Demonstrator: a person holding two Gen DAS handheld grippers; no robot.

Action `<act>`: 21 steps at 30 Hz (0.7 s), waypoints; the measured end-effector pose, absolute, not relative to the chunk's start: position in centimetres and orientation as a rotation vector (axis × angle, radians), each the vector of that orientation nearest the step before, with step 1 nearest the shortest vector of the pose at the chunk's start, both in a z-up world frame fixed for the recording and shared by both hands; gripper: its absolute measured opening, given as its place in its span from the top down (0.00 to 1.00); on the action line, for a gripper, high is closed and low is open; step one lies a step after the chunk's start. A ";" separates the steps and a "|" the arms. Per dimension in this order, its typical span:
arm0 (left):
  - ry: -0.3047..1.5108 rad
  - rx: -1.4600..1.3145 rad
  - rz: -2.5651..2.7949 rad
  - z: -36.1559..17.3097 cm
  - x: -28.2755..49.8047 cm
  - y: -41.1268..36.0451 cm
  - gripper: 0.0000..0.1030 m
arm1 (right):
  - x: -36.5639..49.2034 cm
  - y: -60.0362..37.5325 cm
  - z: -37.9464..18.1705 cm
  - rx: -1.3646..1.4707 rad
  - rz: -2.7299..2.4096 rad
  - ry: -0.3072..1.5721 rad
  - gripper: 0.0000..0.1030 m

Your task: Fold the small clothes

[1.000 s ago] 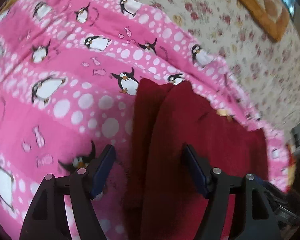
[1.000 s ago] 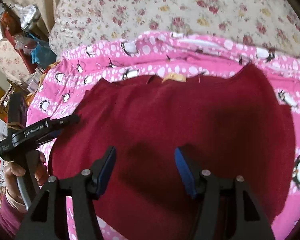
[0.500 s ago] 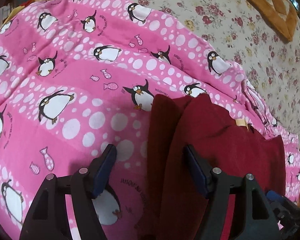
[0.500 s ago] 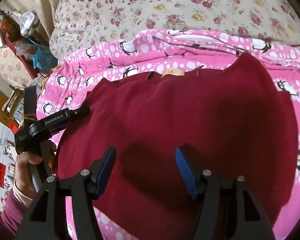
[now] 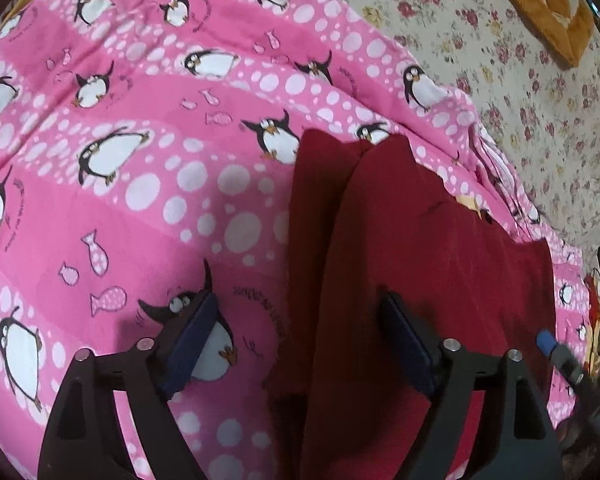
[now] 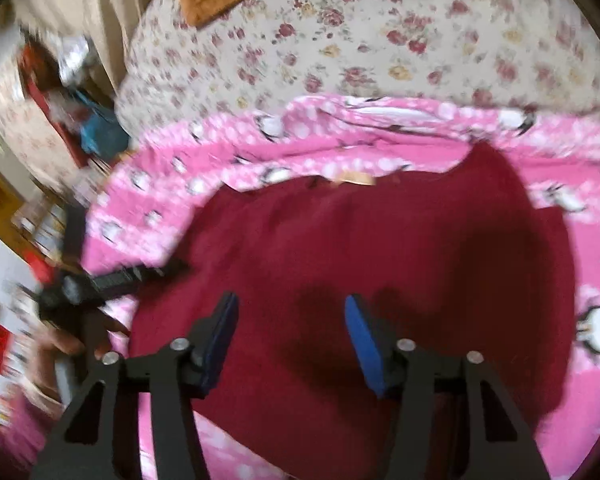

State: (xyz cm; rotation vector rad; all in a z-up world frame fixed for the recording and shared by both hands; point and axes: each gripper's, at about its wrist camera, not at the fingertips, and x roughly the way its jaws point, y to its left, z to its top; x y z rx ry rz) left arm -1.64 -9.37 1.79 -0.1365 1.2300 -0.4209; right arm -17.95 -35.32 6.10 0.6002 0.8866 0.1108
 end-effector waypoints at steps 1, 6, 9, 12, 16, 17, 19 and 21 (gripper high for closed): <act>1.231 -0.137 -0.420 1.8 -1.7 -9.4 0.33 | -17.5 -35.6 6.0 0.648 0.129 0.873 0.45; 1.234 -0.097 -0.465 1.9 -2.2 -10.7 0.33 | -14.6 -35.3 3.8 0.697 0.150 0.895 0.48; 1.271 -0.142 -0.584 2.0 -2.6 -11.2 0.67 | -13.9 -34.9 1.8 0.646 0.092 0.971 0.62; 1.280 -0.155 -0.590 1.9 -2.3 -11.0 0.68 | -14.5 -35.2 2.5 0.645 0.105 0.960 0.61; 1.295 -0.221 -0.587 1.5 -2.0 -10.5 0.62 | -15.3 -36.3 2.6 0.660 0.102 0.948 0.59; 1.290 -0.215 -0.585 1.5 -2.1 -10.7 0.62 | -15.4 -36.6 2.4 0.669 0.109 0.947 0.59; 1.267 -0.163 -0.586 1.8 -2.5 -11.3 0.65 | -15.5 -36.8 1.7 0.673 0.130 0.942 0.59; 1.262 -0.164 -0.601 2.3 -2.9 -11.6 0.84 | -15.8 -36.5 1.5 0.631 0.138 0.920 0.59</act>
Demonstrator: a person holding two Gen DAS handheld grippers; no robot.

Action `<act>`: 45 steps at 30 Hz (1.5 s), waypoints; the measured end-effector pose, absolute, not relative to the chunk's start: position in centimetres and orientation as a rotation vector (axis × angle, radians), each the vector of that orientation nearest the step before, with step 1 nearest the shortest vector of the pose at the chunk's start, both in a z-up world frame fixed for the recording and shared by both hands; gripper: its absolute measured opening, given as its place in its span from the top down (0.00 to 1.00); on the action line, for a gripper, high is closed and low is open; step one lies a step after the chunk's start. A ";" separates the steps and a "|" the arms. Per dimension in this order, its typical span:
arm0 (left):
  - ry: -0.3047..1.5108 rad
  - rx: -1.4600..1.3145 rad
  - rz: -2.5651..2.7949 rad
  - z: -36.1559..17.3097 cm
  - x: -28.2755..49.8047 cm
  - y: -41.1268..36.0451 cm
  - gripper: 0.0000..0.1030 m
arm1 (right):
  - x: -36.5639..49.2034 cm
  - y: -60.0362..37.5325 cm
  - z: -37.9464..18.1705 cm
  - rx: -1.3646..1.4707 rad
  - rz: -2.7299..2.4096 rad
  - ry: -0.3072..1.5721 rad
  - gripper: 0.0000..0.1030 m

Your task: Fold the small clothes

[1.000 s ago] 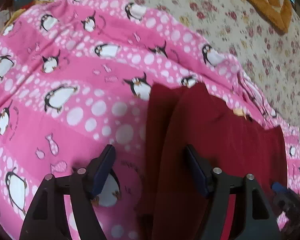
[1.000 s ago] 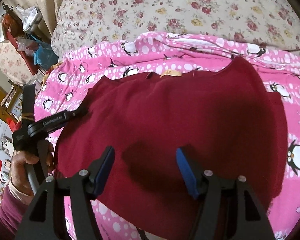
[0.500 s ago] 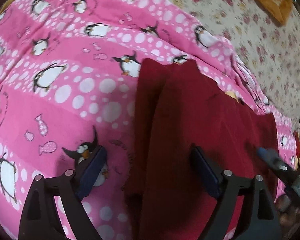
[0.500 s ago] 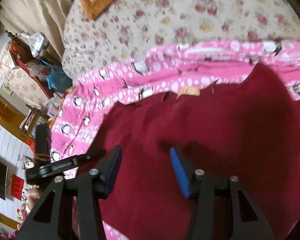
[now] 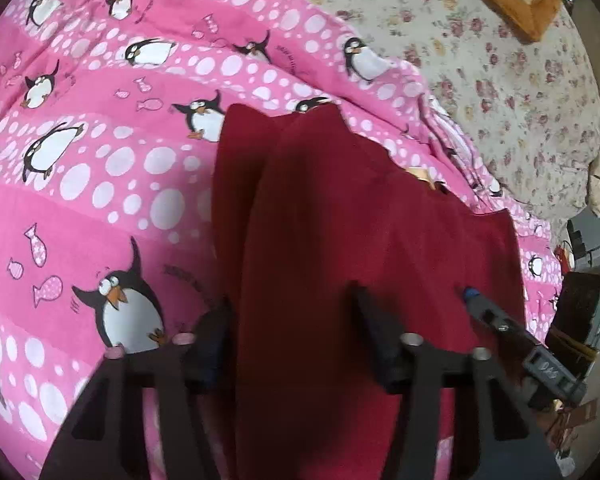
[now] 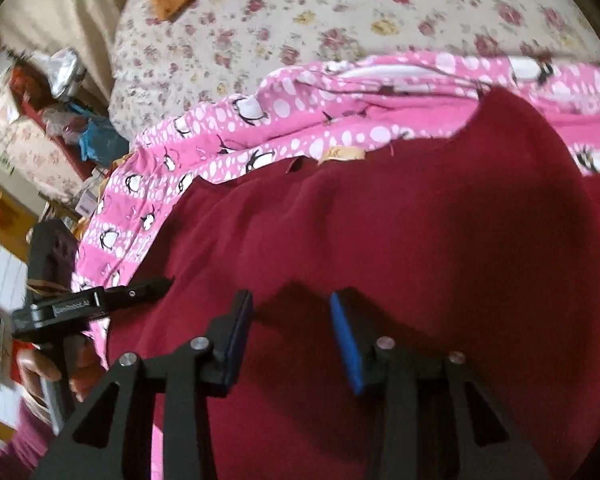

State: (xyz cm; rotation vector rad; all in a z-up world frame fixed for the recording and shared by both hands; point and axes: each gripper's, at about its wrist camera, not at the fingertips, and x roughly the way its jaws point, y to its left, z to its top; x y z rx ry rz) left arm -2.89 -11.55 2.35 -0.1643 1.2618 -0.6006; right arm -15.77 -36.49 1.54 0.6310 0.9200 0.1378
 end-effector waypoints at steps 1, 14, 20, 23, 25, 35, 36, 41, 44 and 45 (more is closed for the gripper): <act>1.268 -0.209 -0.634 3.0 -3.0 -11.4 0.93 | -15.8 -36.3 1.6 0.610 0.135 0.917 0.59; 1.221 -0.320 -0.936 12.4 -6.7 -18.1 0.95 | -16.6 -36.7 1.6 0.624 0.142 0.920 0.59; 1.238 -0.244 -0.983 12.5 -9.0 -23.9 0.95 | -19.4 -41.0 2.8 0.858 0.085 0.916 0.53; 1.282 -0.225 -0.997 10.5 -9.8 -26.4 0.95 | -22.7 -45.8 2.1 1.103 0.037 0.797 0.49; 1.325 -0.208 -1.006 8.8 -10.7 -28.0 0.94 | -23.6 -47.4 0.6 1.230 0.112 0.755 0.50; 1.329 -0.256 -1.153 9.1 -13.3 -28.8 0.60 | -26.6 -50.2 -3.6 1.639 0.214 0.486 0.56; 1.324 -0.232 -1.164 9.5 -13.7 -28.8 0.60 | -26.6 -50.0 -3.7 1.639 0.210 0.483 0.56; 1.293 -0.185 -1.148 10.7 -14.8 -25.7 0.60 | -26.4 -50.0 -3.3 1.605 0.198 0.496 0.55; 1.278 -0.206 -1.114 10.6 -15.0 -22.7 0.60 | -26.2 -50.3 -3.5 1.625 0.202 0.476 0.54; 1.275 -0.221 -1.104 10.5 -15.1 -22.0 0.60 | -26.5 -50.4 -3.6 1.630 0.207 0.465 0.51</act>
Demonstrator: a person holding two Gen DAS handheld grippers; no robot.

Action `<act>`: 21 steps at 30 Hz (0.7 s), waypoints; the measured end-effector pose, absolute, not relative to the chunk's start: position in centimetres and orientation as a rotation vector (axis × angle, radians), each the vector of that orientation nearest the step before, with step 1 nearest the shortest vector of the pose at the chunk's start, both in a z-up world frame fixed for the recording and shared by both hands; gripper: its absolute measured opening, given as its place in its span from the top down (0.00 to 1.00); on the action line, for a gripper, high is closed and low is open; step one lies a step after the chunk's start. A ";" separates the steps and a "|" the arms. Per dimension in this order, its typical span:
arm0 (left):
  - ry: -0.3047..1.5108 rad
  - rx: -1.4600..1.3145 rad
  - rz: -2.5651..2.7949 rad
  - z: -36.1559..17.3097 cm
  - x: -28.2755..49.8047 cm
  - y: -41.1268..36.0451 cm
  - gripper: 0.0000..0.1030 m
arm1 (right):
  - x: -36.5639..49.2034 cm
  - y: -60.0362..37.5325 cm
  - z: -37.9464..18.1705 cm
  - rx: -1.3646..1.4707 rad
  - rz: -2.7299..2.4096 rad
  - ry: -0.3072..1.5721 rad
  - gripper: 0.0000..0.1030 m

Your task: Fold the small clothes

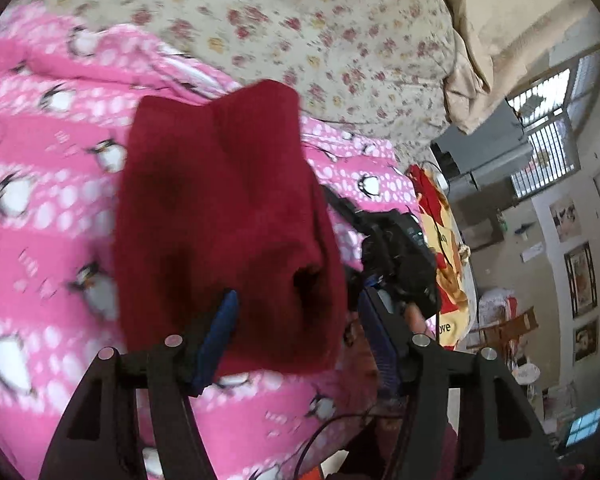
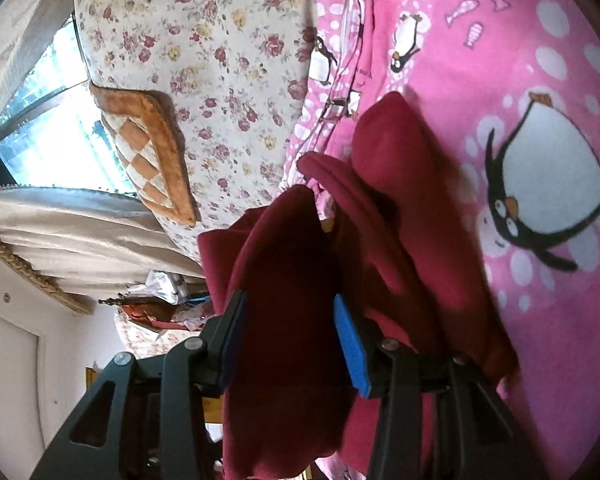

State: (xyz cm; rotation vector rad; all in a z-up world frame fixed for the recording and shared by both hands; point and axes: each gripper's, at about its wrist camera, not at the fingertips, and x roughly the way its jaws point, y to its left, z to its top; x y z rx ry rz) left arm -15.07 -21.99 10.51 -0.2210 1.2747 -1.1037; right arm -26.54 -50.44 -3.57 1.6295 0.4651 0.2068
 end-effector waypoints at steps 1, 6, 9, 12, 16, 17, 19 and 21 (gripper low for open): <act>1.267 -0.239 -1.095 10.3 -15.2 -21.1 0.60 | -26.7 -50.5 -3.5 1.633 0.211 0.452 0.49; 1.310 -0.203 -1.111 7.4 -17.2 -22.3 0.60 | -26.9 -50.1 -2.1 1.574 0.209 0.421 0.26; 1.332 -0.179 -1.097 5.8 -18.1 -23.1 0.60 | -25.8 -49.1 -1.0 1.461 0.175 0.521 0.26; 1.328 -0.202 -1.087 5.0 -18.3 -22.7 0.60 | -24.2 -48.2 0.1 1.325 0.144 0.653 0.26; 1.309 -0.189 -1.082 5.0 -18.7 -22.3 0.60 | -22.2 -47.1 1.4 1.136 0.094 0.801 0.26; 1.302 -0.179 -1.078 5.1 -18.9 -22.3 0.60 | -22.0 -46.8 1.6 1.096 0.089 0.814 0.26; 1.295 -0.168 -1.071 5.2 -19.1 -22.4 0.60 | -21.3 -45.9 2.5 0.950 0.039 0.851 0.37; 1.296 -0.166 -1.063 5.4 -19.2 -22.4 0.60 | -21.0 -45.2 3.1 0.823 -0.013 0.877 0.59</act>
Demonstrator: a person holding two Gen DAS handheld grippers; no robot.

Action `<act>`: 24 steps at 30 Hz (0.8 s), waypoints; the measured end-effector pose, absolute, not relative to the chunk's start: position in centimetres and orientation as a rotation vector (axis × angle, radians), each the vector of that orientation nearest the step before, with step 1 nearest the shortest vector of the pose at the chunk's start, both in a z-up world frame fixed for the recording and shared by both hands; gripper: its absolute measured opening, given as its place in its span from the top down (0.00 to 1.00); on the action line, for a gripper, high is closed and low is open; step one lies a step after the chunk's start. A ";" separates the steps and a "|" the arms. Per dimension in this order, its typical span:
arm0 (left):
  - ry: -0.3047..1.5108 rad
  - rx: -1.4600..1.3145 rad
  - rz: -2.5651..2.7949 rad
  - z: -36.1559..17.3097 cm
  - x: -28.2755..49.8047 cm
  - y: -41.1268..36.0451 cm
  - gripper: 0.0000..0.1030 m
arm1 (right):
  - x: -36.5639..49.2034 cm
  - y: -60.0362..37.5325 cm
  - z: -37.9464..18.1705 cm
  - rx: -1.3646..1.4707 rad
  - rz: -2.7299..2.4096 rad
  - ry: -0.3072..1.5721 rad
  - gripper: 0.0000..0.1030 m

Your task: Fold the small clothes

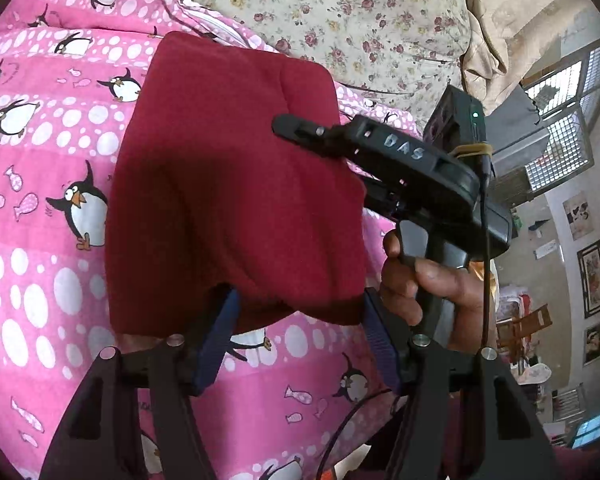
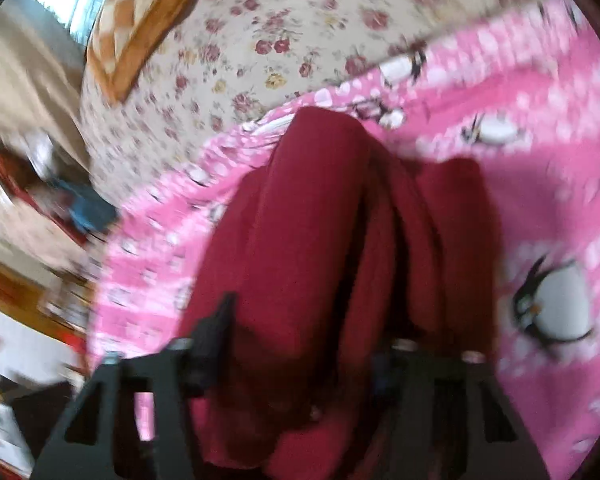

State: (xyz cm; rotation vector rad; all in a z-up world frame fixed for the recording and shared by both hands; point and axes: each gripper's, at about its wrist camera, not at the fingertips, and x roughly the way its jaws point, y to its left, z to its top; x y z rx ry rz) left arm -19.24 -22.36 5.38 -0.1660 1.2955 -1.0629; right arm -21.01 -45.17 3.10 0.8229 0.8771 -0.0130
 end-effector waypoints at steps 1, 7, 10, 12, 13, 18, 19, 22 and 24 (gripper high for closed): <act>1.296 -0.166 -1.060 5.5 -19.3 -22.3 0.60 | -21.1 -45.1 3.3 0.801 -0.015 0.876 0.62; 1.283 -0.149 -1.041 6.2 -19.5 -21.9 0.60 | -21.8 -45.9 4.8 0.781 -0.011 0.832 0.75; 1.256 -0.118 -1.025 6.9 -19.8 -21.1 0.60 | -22.0 -46.0 5.8 0.738 -0.039 0.804 0.78; 1.228 -0.059 -0.971 7.2 -19.9 -20.6 0.60 | -22.1 -46.2 6.1 0.714 -0.064 0.799 0.79; 1.209 -0.028 -0.941 7.3 -19.9 -20.2 0.60 | -22.3 -46.6 6.1 0.703 -0.077 0.794 0.79; 1.188 0.002 -0.842 6.9 -19.4 -18.9 0.60 | -22.9 -48.2 3.1 0.756 -0.125 0.843 0.71; 1.182 0.007 -0.828 6.8 -19.3 -18.8 0.60 | -23.6 -48.3 3.4 0.786 -0.117 0.817 0.67; 1.183 0.014 -0.793 6.5 -18.9 -18.7 0.60 | -24.9 -47.8 4.7 0.783 -0.111 0.804 0.55; 1.175 0.009 -0.780 6.6 -18.6 -18.9 0.60 | -25.8 -47.1 5.9 0.749 -0.105 0.807 0.48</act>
